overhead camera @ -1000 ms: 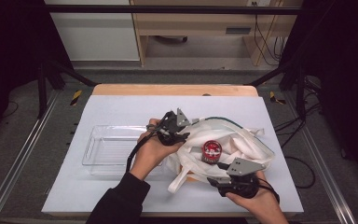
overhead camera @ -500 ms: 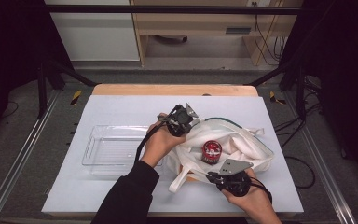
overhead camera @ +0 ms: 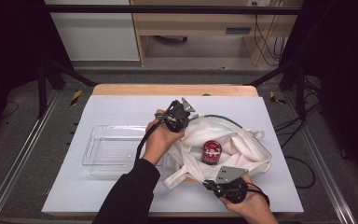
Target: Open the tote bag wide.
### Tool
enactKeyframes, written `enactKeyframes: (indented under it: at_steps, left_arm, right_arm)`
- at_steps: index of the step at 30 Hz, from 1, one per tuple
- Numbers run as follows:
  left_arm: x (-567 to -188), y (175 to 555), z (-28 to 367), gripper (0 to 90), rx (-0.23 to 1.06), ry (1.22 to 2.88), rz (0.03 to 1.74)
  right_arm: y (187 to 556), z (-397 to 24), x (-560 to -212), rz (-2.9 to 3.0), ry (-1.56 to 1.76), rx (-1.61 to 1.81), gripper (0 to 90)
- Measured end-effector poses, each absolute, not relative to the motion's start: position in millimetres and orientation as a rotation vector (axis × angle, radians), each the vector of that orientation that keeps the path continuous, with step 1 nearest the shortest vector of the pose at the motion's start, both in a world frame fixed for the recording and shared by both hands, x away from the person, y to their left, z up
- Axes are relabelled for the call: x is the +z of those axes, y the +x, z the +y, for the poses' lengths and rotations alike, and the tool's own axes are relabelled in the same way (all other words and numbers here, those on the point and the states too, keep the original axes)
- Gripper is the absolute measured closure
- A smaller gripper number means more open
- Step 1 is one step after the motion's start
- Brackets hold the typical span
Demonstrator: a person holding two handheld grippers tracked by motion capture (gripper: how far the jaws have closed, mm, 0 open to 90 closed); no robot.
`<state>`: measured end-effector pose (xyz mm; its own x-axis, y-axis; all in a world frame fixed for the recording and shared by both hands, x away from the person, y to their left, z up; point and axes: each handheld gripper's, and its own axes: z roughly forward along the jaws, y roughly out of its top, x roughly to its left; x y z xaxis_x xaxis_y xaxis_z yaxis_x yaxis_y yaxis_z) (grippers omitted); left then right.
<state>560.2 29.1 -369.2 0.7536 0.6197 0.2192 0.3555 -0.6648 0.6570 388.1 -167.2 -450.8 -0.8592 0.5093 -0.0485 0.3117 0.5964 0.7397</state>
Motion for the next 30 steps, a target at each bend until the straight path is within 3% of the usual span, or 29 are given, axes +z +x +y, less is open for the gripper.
enactKeyframes:
  at_steps: [30]
  left_arm:
    - [-378.3,577.0,27.9,89.1,0.604,2.334,0.777]
  right_arm:
    - [385.6,-160.3,-457.8,2.584,0.617,1.066,87.5]
